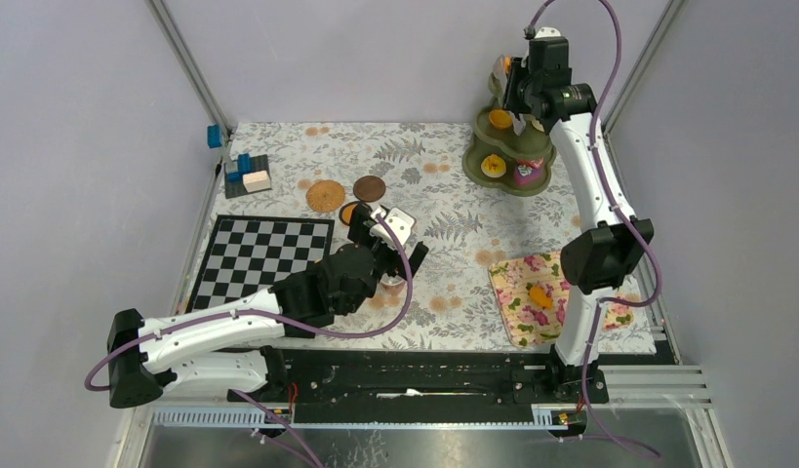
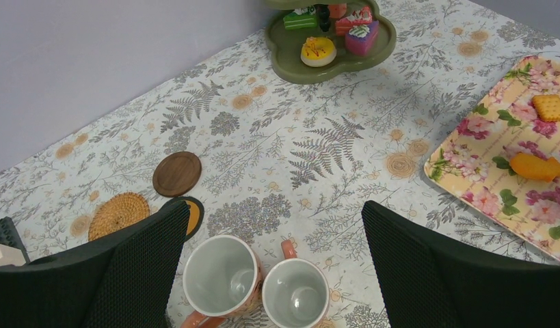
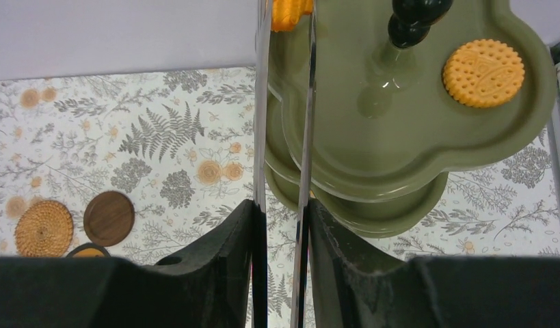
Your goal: Serve the afternoon tea
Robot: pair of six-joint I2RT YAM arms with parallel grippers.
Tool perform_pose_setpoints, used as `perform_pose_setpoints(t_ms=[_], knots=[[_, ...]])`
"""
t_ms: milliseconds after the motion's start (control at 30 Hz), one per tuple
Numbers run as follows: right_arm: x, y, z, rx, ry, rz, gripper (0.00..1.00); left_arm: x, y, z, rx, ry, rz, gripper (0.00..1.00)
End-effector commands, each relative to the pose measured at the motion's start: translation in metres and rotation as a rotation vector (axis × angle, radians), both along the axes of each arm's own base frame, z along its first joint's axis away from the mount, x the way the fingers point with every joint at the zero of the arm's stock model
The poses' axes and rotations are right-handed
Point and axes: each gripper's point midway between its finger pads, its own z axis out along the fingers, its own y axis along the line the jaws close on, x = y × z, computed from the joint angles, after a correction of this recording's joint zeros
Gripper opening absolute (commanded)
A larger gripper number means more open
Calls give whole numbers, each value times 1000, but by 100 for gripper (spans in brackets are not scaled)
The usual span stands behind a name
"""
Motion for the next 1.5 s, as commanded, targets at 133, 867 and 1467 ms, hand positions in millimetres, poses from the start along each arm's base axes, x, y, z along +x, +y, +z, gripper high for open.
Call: perform_pose_setpoints(t_ms=[133,867,1467], knots=[[1,-11,10,-39,6,-52,18,3,7,16,-49,-39,27,99],[-41,-14,64,-19,-45,-24,55,1,3,16,-57,-28,7,99],[-250,-11,23,178,186,67,49,2,1,15,-55,-22,6,99]])
